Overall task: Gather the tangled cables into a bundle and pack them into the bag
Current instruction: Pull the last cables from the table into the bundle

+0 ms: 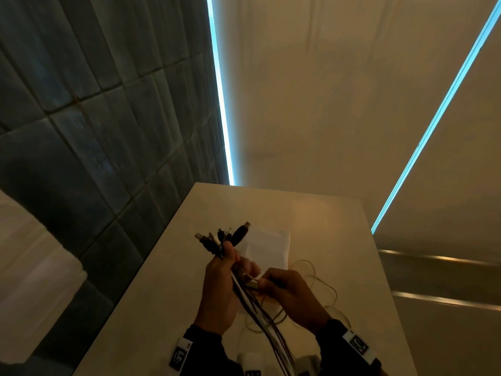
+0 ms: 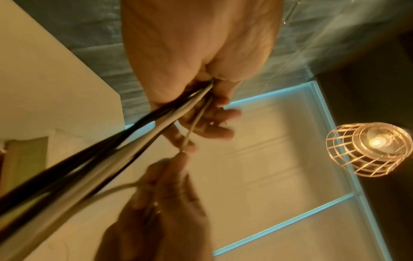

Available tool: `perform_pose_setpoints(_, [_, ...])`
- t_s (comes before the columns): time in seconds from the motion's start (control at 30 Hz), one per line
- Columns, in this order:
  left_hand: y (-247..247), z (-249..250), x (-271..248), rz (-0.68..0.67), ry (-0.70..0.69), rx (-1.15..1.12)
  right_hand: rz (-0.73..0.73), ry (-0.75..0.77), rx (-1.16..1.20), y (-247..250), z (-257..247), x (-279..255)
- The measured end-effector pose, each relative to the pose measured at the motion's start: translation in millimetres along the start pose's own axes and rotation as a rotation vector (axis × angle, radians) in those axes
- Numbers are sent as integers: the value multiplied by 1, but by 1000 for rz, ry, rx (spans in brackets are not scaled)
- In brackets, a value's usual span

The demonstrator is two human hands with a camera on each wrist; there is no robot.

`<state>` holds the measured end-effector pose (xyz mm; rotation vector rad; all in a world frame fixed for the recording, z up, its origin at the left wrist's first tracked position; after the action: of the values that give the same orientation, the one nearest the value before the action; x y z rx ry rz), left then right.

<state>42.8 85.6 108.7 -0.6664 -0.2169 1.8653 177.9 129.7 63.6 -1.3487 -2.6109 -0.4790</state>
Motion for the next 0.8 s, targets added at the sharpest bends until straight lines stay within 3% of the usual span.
perform_pose_setpoints(0.27, [-4,20,-2,-111,-7,-28,-14,-142,-8,6,47,-29])
perform_pose_setpoints(0.57, [6,30,-9,-50,-39,-64,-61,-383,57,10,89,-62])
perform_pose_setpoints(0.8, [7,31,-14,-22,-2,-10,96,-455,33,23,86,-61])
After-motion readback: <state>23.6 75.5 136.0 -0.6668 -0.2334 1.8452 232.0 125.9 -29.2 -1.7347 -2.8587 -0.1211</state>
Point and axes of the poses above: each hand's wrist, its own x-axis towards the middle knuckle, its own y-axis out of the back of the hand, z = x × y, the point moved 4 cm from there along x, towards the middle knuckle, and after that the axes turned 10 degrees about y, right-handed, at the moved point
